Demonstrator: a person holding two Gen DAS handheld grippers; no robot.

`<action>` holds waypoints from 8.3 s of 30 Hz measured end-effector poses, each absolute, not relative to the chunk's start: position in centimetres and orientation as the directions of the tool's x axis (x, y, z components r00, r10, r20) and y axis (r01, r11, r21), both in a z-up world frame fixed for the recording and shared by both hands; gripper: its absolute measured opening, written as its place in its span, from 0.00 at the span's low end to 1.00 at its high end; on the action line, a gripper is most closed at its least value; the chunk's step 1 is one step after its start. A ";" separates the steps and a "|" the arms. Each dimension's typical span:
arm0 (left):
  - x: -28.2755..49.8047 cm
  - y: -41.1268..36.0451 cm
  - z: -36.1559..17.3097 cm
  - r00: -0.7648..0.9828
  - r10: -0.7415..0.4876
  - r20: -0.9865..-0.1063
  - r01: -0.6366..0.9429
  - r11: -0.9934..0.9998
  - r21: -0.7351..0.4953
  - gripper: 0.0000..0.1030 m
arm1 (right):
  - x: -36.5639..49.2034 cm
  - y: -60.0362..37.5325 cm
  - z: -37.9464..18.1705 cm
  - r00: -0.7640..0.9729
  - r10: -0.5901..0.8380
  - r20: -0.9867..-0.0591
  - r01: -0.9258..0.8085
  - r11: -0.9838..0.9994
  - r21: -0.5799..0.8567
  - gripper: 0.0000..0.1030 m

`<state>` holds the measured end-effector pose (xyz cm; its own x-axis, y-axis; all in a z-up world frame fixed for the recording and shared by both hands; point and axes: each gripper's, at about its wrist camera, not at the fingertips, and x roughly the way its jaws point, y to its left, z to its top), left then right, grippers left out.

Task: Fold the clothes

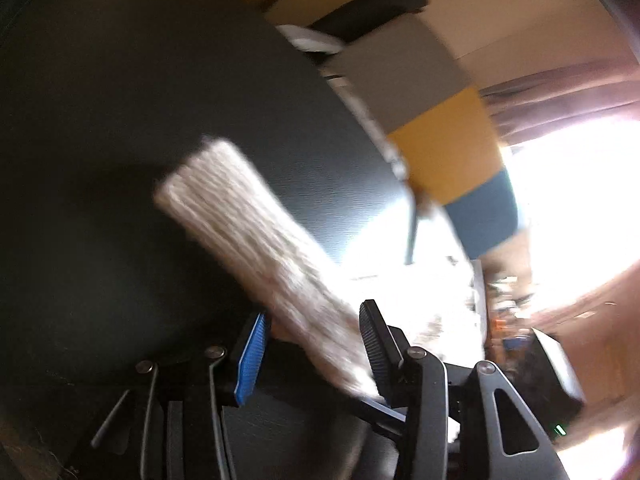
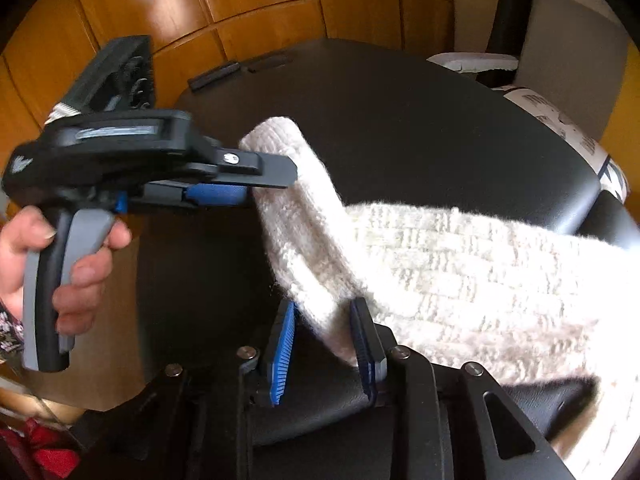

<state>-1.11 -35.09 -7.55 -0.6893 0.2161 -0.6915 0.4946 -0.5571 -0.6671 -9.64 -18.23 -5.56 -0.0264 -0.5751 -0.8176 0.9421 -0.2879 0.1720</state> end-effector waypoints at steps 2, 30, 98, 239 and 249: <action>-1.0 -35.5 -7.7 -0.699 0.209 -0.684 0.511 -0.523 -0.682 0.45 | -9.9 -17.8 -5.6 -0.014 -0.590 -0.807 0.926 -0.312 0.212 0.30; -7.8 -42.0 -5.0 -0.805 -0.012 -0.594 0.475 -0.612 -0.632 0.06 | -24.3 2.3 -1.6 -0.441 -0.416 -0.796 0.507 -0.847 0.161 0.36; -25.2 1.1 2.7 -0.648 0.381 -0.660 -0.161 -0.915 -0.370 0.04 | -20.4 18.1 -6.6 -0.575 -0.359 -0.735 0.282 -0.930 0.235 0.42; -16.6 1.1 -6.2 -0.618 0.080 -0.782 -0.154 -0.988 0.022 0.25 | -9.3 70.8 -7.8 -0.752 0.108 -0.651 -0.656 -0.227 0.720 0.07; -16.7 1.4 -6.7 -0.627 0.064 -0.776 -0.155 -0.987 0.043 0.27 | -12.2 66.9 -1.9 -0.841 0.047 -0.539 -0.510 -0.399 0.762 0.06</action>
